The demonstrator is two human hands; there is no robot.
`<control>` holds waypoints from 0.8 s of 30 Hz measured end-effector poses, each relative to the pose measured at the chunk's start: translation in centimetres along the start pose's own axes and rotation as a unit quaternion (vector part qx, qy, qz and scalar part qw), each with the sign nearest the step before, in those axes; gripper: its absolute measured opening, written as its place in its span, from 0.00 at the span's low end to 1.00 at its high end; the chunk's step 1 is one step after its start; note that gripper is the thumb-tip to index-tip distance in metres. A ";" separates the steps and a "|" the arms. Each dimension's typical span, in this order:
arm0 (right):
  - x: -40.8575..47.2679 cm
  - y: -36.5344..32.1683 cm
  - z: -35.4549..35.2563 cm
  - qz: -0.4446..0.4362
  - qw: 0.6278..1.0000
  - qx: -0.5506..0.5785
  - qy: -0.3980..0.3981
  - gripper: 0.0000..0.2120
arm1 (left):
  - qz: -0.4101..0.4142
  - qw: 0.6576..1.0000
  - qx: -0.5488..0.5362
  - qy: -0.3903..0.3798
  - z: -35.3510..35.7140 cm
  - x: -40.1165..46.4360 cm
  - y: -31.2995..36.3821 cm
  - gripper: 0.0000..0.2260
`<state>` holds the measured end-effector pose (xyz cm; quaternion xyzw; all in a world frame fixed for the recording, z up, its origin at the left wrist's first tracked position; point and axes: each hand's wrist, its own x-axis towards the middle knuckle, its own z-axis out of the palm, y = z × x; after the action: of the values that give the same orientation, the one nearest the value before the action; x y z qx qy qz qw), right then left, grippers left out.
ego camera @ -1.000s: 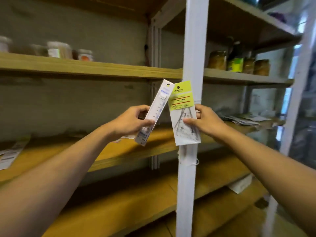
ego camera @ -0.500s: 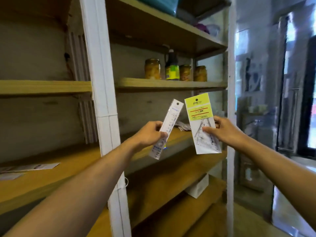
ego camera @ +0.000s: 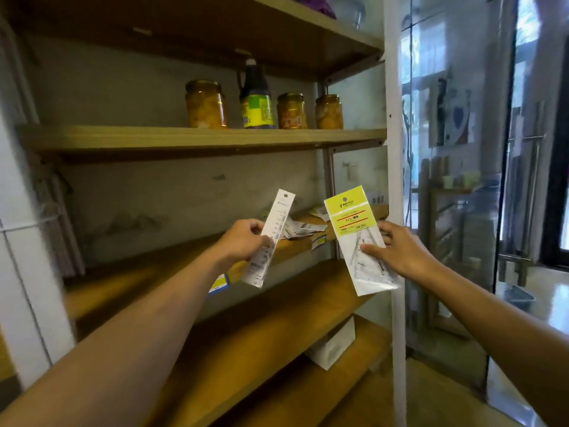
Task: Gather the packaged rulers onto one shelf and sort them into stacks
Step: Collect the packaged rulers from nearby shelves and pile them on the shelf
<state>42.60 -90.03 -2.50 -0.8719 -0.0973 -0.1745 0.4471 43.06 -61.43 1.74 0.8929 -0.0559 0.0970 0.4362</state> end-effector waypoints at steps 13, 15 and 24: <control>15.3 2.8 0.8 -0.008 1.000 0.008 0.006 0.19 | -0.071 0.997 -0.040 -0.011 1.5 16.6 -3.4 0.17; 17.7 3.2 1.2 -0.010 1.000 0.017 0.007 0.18 | -0.072 0.997 -0.040 -0.002 1.9 18.7 -3.7 0.21; 27.9 5.6 3.5 -0.021 0.998 0.045 -0.030 0.20 | -0.018 0.976 0.216 0.009 4.7 23.8 -4.4 0.22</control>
<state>70.82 -90.07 2.37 -0.8536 -0.1368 -0.1532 0.4788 67.63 -62.83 0.78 0.9659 -0.0137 0.1070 0.2353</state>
